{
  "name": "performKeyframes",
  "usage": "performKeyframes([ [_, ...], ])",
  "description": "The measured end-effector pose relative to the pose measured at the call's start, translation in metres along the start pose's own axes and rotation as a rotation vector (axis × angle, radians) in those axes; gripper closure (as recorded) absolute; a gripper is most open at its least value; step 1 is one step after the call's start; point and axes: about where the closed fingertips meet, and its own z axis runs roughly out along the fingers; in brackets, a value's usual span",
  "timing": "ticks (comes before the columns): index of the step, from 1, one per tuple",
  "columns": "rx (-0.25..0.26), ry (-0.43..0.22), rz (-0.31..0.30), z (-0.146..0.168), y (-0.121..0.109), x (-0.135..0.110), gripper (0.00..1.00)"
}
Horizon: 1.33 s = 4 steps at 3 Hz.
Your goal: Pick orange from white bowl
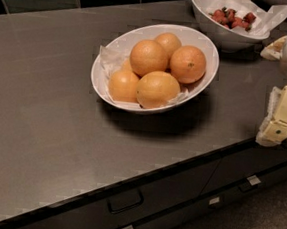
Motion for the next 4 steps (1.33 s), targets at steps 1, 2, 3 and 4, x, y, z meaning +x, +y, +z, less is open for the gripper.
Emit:
performKeyframes([
  [1,0.0,0.0,0.0,0.0,0.0,0.0,0.0],
  [2,0.025,0.014,-0.044,-0.004,-0.017,-0.018,0.0],
  [3,0.039,0.012,-0.092,-0.004,-0.042,-0.04,0.0],
  [4,0.05,0.001,-0.118,-0.002,-0.063,-0.055,0.0],
])
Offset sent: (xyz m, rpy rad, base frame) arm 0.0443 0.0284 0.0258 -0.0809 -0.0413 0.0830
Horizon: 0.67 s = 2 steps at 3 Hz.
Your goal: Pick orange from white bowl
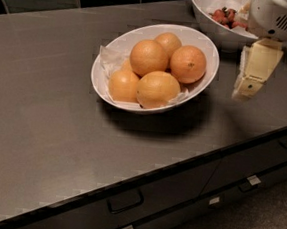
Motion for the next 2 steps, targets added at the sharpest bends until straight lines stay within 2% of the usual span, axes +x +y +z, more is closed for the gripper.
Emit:
performKeyframes([
  [1,0.01,-0.068,-0.028,0.0143,-0.037,-0.0135,0.0],
  [2,0.01,-0.068,-0.028,0.0143,-0.0371,-0.0136,0.0],
])
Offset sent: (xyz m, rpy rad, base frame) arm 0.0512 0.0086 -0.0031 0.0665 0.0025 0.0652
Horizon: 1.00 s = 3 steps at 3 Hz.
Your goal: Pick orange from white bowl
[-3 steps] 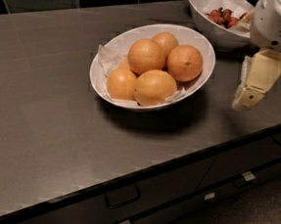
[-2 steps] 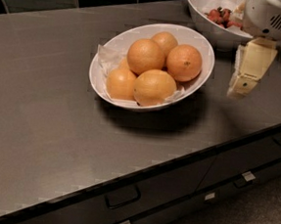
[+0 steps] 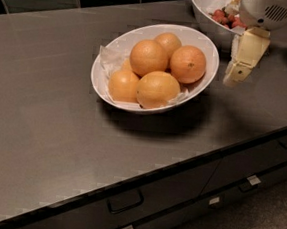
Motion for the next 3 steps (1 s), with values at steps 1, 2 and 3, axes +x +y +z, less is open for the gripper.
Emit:
performKeyframes([
  [1,0.0,-0.01,-0.023,0.007,-0.008,-0.006,0.0],
  [2,-0.022,-0.022,-0.059,0.02,-0.016,-0.017,0.01],
  [3,-0.04,-0.036,-0.082,0.028,-0.019,-0.024,0.13],
])
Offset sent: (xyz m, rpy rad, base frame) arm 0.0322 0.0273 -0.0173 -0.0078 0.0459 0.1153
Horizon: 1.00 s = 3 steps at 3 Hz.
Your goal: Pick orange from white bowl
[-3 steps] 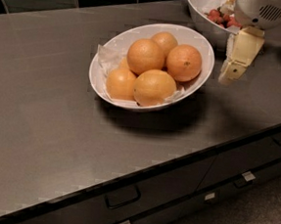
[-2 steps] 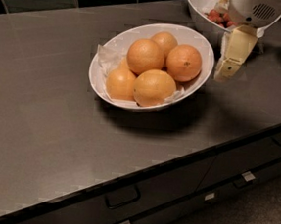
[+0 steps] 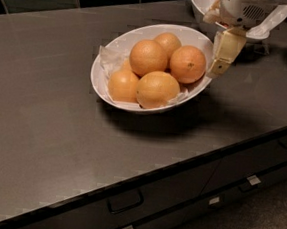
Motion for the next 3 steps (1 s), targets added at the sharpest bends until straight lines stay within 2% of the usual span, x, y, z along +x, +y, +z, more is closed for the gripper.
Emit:
performKeyframes([
  [1,-0.011,-0.011,-0.014,0.004,-0.001,-0.005,0.21],
  [3,-0.019,-0.057,-0.071,0.002,0.012,-0.03,0.21],
])
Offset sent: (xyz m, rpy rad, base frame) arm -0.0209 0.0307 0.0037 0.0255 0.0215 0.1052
